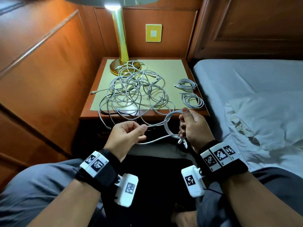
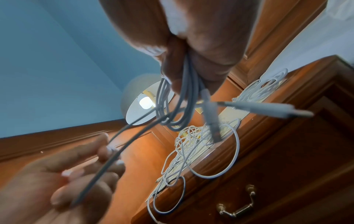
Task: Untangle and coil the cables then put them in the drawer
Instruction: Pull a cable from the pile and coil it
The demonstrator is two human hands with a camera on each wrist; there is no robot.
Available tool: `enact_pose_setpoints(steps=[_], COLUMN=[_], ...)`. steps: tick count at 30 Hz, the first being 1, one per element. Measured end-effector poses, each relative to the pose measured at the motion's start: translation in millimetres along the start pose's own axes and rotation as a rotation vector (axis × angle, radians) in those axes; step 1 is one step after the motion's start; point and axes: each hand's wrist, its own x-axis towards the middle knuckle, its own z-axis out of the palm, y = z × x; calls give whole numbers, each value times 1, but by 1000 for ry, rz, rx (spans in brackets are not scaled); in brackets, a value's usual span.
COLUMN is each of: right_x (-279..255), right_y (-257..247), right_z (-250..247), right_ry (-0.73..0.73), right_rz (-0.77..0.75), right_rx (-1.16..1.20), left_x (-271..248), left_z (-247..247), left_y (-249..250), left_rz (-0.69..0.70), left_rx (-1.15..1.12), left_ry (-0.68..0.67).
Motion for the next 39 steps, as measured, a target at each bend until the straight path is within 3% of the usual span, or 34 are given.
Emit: enact_pose_setpoints(steps=[2,3,5,8,10,14,17,20,23,25,28,30,35,39], right_x=[3,4,4,3,3,7,12,10,1,-4,-5,-5,-11,-10], right_y=[3,6,10,8,5,7,13,16,11,8,7,8,12,14], right_z=[-4,-6,-12,-18,-19,-21,-20,-14,-3,1,0,-3,-2,1], right_ry=[6,7,1,-31,-28,44,97,25,-70,-92,-117,-146,-296,-289], right_rz=[-18,-60,-210,-422,-475,-474,-331,-131,-85,-80,-82,-140,-202,-98], right_rx=[-25,-85,-323,-590,-663,-707,-571,-269,-113,-100,-110,-252,-596,-405], left_x=[-2,-1,4,8,5,5,3,-6,-16,-24,-30,-30,-24,-23], left_z=[2,0,-7,-16,-15,-13,-7,9,24,29,32,32,25,20], left_y=[8,10,7,0,-3,-7,-21,-34,-29,-22,-13,-8,-4,-9], left_rz=[-154,-198,-155,84,154,311,434,424,368,372,181,104,190,245], left_rx=[-288,-250,36,715,833,794,761,800,782,553,248,107,63,166], left_ry=[-69,-95,-117,-79,-51,-45,-145,-300,-424,-423,-402,-367,-250,-218])
